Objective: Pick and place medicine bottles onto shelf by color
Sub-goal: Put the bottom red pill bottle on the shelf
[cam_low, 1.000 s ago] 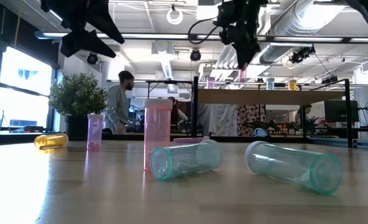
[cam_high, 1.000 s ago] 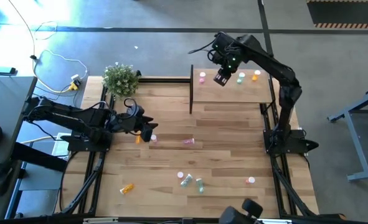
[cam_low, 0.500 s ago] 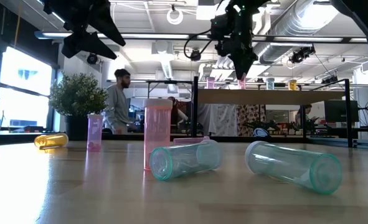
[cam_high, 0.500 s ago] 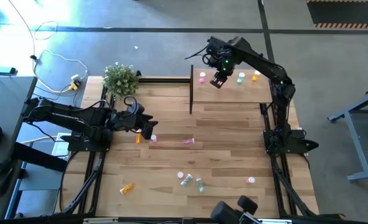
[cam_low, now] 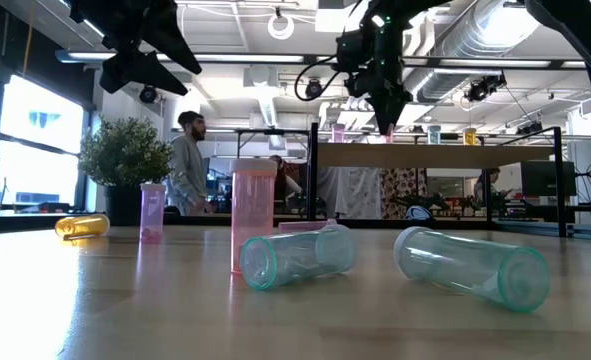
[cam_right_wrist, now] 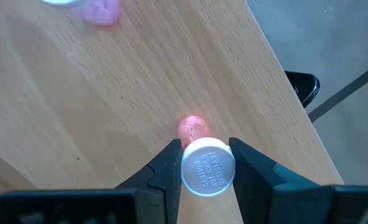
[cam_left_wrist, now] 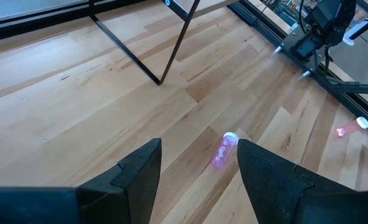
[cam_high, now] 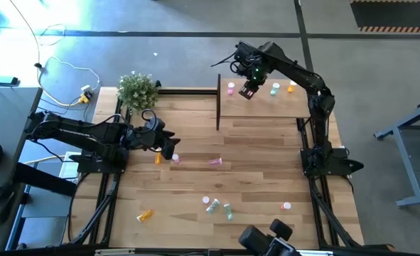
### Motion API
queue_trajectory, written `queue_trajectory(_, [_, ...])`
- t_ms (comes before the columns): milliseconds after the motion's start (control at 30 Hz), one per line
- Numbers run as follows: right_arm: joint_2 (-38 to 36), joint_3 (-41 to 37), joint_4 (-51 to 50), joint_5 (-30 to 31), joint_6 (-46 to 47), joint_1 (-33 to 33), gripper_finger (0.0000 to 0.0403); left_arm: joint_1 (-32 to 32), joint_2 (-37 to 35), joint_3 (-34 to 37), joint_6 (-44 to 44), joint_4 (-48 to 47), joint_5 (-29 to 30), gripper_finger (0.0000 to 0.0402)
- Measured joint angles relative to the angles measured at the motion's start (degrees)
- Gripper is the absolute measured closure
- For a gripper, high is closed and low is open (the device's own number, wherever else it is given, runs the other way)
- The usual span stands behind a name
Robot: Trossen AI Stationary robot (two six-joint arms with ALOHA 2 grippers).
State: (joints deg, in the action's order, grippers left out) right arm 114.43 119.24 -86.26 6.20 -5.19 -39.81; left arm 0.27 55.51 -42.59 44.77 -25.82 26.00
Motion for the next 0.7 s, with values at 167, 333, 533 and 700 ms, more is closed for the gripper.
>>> queue_trajectory(167, [0.0, 0.0, -0.2, -0.3, -0.2, 0.0, 0.0299, 0.0, 0.0, 0.0, 0.0, 0.0, 0.0, 0.0202])
queue_trajectory(333, [0.1, 0.0, -0.2, -0.3, -0.3, 0.0, 0.0287, 0.0, 0.0, 0.0, 0.0, 0.0, 0.0, 0.0202])
queue_trajectory(533, [0.5, -0.2, -0.2, -0.5, -0.4, 0.0, 0.0248, 0.0, 0.0, 0.0, 0.0, 0.0, 0.1, 0.0202])
queue_trajectory(700, [0.2, -0.2, 0.0, -0.8, 0.1, -0.1, 0.0224, 0.0, 0.0, 0.0, 0.0, 0.0, 0.1, 0.0202])
